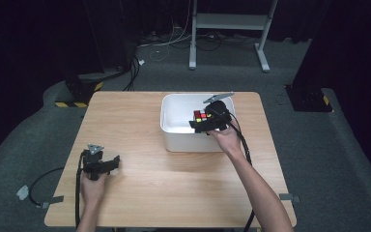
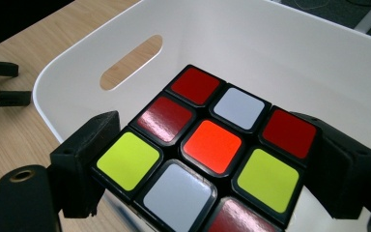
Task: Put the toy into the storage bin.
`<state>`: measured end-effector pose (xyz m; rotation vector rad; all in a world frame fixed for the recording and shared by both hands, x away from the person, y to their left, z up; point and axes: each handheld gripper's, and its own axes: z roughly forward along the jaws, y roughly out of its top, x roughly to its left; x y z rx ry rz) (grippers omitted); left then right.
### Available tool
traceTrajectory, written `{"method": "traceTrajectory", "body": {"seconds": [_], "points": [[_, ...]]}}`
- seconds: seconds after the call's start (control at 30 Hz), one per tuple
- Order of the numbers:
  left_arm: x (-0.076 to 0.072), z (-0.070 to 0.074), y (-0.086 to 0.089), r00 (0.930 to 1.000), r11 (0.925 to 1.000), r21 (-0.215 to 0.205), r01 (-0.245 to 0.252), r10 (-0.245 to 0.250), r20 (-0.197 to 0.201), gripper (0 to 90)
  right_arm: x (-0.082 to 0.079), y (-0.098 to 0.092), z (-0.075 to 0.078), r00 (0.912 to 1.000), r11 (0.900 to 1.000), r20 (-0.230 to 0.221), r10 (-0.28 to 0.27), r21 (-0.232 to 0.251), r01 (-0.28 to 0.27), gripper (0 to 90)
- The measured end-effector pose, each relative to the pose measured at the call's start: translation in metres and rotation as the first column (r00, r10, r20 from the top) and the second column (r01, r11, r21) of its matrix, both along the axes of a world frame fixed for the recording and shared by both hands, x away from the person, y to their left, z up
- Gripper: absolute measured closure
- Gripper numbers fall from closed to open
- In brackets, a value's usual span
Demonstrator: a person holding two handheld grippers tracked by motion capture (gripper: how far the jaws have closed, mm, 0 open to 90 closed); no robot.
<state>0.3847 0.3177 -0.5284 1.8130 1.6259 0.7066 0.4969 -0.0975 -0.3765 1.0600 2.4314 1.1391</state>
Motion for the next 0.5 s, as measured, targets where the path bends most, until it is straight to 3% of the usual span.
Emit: {"method": "traceTrajectory", "body": {"seconds": [0.5], "points": [[0.0000,0.0000,0.0000,1.0000,1.0000,0.000,0.000,0.000,0.000,16.9,-0.0050,-0.0045,-0.0105,0.9996,1.000,-0.001,-0.030,-0.008,0.030,14.6]]}}
